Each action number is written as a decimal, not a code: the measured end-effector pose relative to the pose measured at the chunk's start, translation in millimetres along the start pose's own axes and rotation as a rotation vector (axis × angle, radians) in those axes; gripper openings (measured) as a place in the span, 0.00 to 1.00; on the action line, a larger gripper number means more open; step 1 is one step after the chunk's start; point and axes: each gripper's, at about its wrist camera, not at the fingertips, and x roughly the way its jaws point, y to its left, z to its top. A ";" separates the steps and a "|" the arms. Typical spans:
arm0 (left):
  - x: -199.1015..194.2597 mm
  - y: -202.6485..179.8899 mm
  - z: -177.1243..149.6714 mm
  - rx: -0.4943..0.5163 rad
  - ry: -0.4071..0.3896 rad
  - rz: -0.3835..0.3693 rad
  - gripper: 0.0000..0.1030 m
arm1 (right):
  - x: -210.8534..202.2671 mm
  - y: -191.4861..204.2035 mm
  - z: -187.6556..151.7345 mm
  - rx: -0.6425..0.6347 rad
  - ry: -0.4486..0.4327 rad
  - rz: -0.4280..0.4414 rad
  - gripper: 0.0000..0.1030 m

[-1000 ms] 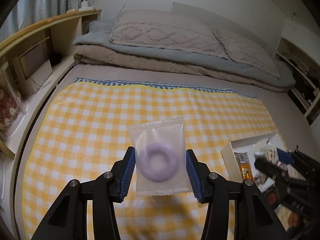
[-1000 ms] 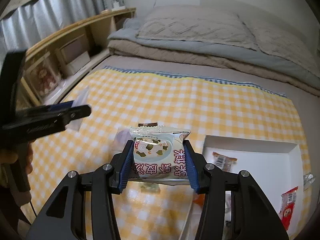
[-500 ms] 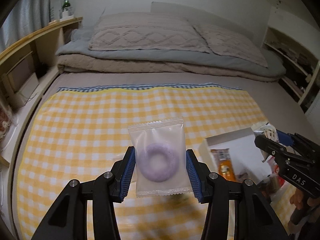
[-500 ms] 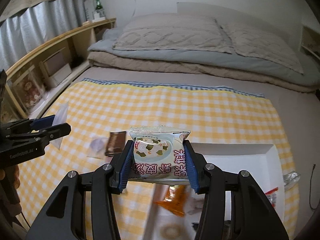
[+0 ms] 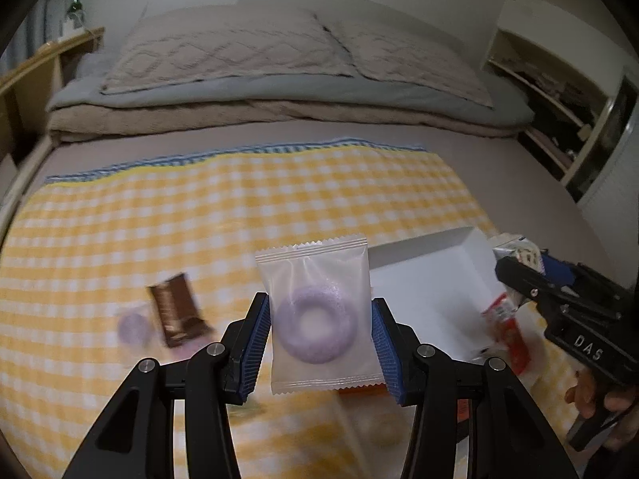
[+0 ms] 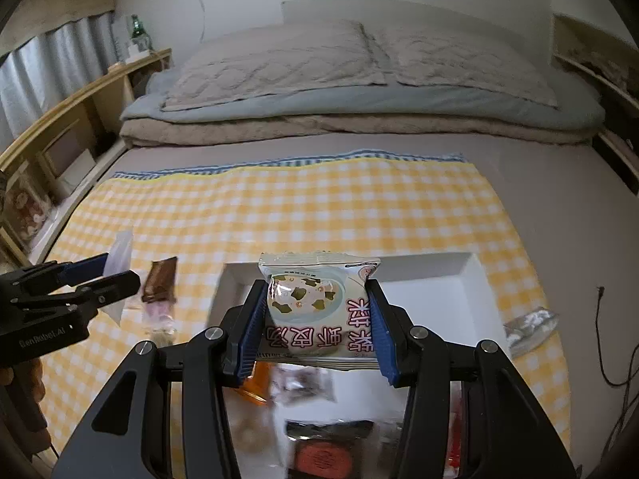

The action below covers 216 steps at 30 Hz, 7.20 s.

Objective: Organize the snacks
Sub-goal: 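Carry both packets over the white tray and open the left tool, then lift both tools from the tray toward the remaining snacks on the cloth, then grasp the clear purple round packet with left tool while right tool grasps small green-printed packet, then carry both packets over the white tray and open both tools inside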

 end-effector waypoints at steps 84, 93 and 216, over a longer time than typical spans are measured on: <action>-55.2 -5.8 -31.9 0.055 -0.048 0.066 1.00 | -58.3 -52.3 -40.5 0.113 0.048 -0.102 1.00; -90.8 28.2 -45.3 0.021 -0.063 0.107 1.00 | -56.9 -14.4 -32.3 0.080 0.027 -0.057 1.00; 25.1 -10.1 -13.1 -0.144 0.021 -0.094 0.46 | 13.3 9.8 -27.2 0.041 0.126 0.085 0.30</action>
